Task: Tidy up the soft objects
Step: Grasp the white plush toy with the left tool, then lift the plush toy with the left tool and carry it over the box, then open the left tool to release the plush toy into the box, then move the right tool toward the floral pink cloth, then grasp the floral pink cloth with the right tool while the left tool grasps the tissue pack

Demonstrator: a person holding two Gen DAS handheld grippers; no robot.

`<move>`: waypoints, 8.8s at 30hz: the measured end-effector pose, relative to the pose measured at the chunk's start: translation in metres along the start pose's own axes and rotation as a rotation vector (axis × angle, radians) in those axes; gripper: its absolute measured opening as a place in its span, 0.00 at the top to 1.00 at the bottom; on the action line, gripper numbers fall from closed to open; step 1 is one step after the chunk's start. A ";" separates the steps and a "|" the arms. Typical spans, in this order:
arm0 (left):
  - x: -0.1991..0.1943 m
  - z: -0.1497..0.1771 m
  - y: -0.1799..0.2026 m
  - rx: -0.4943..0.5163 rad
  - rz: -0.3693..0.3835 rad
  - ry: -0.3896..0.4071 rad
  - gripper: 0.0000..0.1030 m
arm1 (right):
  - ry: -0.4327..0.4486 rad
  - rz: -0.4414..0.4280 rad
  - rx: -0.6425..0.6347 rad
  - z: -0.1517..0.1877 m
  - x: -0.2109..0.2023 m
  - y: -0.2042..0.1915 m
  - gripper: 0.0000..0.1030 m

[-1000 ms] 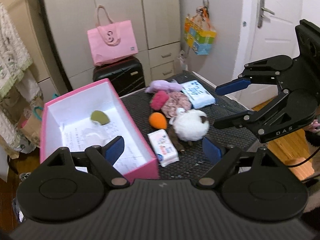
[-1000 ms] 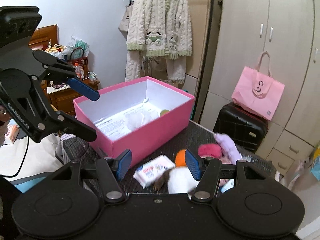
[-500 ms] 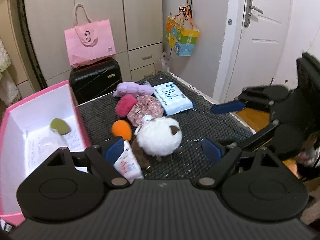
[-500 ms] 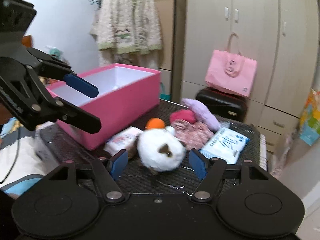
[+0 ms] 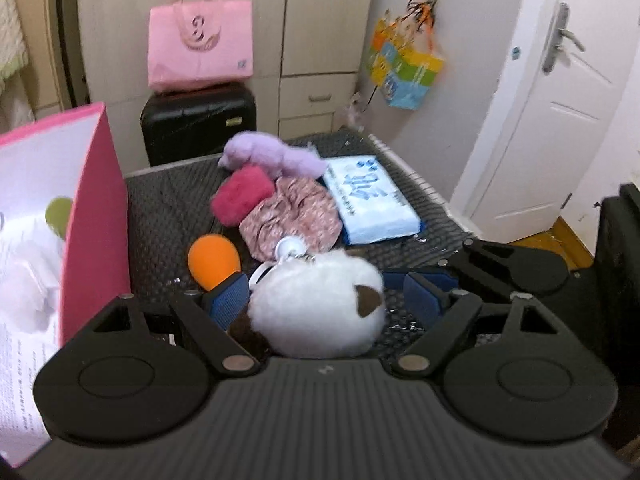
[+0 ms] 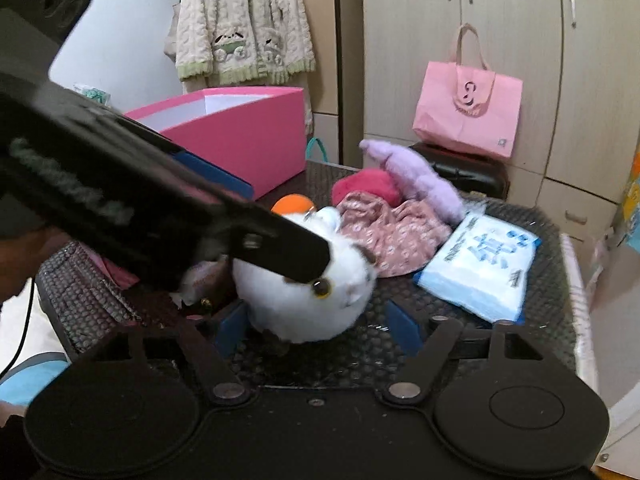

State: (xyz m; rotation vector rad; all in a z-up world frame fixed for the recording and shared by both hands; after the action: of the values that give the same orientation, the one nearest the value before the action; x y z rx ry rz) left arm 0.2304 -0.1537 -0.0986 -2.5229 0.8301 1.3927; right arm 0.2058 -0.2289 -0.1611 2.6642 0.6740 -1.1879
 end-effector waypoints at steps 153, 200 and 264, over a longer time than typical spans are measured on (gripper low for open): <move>-0.218 0.076 -0.078 0.024 -0.285 0.257 0.17 | 0.094 0.135 -0.306 -0.112 -0.105 -0.161 0.27; -0.007 0.043 0.022 0.046 -0.561 0.154 0.19 | 0.063 -0.013 -0.044 -0.041 -0.024 0.053 0.26; 0.028 0.053 -0.007 -0.117 -0.280 -0.041 0.41 | 0.002 -0.102 -0.288 -0.020 0.007 0.037 0.35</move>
State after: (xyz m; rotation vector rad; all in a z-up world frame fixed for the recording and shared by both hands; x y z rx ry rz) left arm 0.2062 -0.1393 -0.1525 -2.5620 0.3782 1.4281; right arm 0.2400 -0.2534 -0.1542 2.4179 0.9150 -1.0217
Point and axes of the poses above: each gripper's, at about its wrist camera, not at the fingertips, and x roughly the way its jaws point, y to its right, z to its underside, the point moved 7 cm from there along x, roughly the way its jaws point, and after that the axes turned 13 degrees about -y, right-handed, at the moved point
